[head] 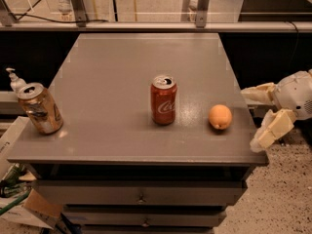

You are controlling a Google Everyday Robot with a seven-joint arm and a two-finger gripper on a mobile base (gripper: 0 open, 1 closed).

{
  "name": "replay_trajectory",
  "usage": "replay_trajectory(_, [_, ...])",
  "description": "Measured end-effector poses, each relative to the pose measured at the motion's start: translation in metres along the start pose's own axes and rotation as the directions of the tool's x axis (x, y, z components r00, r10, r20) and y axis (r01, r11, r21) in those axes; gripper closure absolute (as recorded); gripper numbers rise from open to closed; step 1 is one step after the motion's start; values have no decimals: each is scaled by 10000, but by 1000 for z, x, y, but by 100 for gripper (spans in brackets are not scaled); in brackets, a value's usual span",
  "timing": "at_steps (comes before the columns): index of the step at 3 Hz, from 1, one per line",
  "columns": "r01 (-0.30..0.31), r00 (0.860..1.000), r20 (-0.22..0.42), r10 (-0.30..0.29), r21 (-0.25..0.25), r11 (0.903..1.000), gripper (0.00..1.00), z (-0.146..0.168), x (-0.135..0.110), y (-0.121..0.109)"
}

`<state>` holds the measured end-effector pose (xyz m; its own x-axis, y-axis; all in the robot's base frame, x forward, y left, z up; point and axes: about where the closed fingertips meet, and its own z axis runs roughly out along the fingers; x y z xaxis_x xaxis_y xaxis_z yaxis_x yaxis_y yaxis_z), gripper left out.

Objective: Move orange can near coke can

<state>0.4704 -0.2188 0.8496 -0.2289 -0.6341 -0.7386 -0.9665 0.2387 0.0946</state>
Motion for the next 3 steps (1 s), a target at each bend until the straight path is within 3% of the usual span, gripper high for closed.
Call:
replay_trajectory(2, [238,9991,369,-228,-282,9993,0,25,-5,12])
replay_trajectory(3, [580,9957,744,-552,-365,9976,18,46,-18,7])
